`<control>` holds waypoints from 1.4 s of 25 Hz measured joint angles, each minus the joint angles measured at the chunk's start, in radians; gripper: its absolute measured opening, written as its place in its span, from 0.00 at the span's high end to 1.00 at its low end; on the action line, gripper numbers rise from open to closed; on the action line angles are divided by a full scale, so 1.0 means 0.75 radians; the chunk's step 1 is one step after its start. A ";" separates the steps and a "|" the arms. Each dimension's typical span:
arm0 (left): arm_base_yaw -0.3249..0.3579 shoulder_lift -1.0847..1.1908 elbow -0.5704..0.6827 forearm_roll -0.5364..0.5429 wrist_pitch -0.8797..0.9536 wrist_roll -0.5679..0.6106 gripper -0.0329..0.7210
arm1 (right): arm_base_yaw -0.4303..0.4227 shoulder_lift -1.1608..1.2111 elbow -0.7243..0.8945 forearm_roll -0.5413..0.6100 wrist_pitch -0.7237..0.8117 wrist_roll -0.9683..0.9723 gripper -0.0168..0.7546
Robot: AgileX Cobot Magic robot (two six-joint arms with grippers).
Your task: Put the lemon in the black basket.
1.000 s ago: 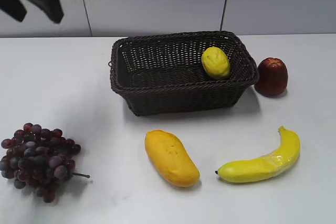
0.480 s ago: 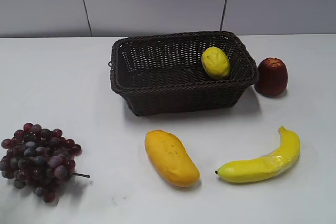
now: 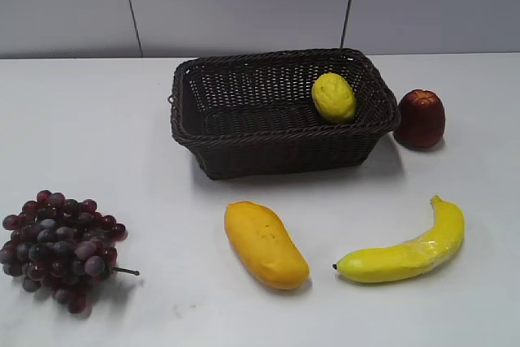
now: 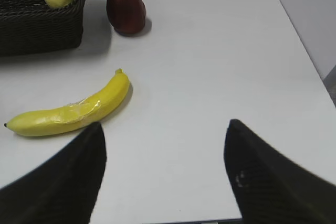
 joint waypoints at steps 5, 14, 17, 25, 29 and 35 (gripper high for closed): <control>0.000 -0.081 0.021 0.018 0.074 0.000 0.19 | 0.000 0.000 0.001 0.000 0.000 0.000 0.24; 0.000 -0.035 0.110 0.030 -0.001 0.000 0.19 | 0.000 0.000 0.001 0.000 0.000 0.000 0.24; 0.000 -0.036 0.113 0.030 -0.018 0.000 0.19 | 0.000 0.000 0.001 0.000 0.000 0.000 0.24; 0.000 -0.052 0.119 0.030 -0.025 0.000 0.22 | 0.000 0.000 0.001 0.000 -0.001 0.000 0.24; 0.000 -0.095 0.119 0.031 -0.025 0.000 0.24 | 0.000 0.000 0.001 0.000 0.000 0.000 0.24; 0.000 -0.101 0.119 0.031 -0.027 0.000 0.25 | 0.000 0.000 0.001 0.007 0.000 0.000 0.24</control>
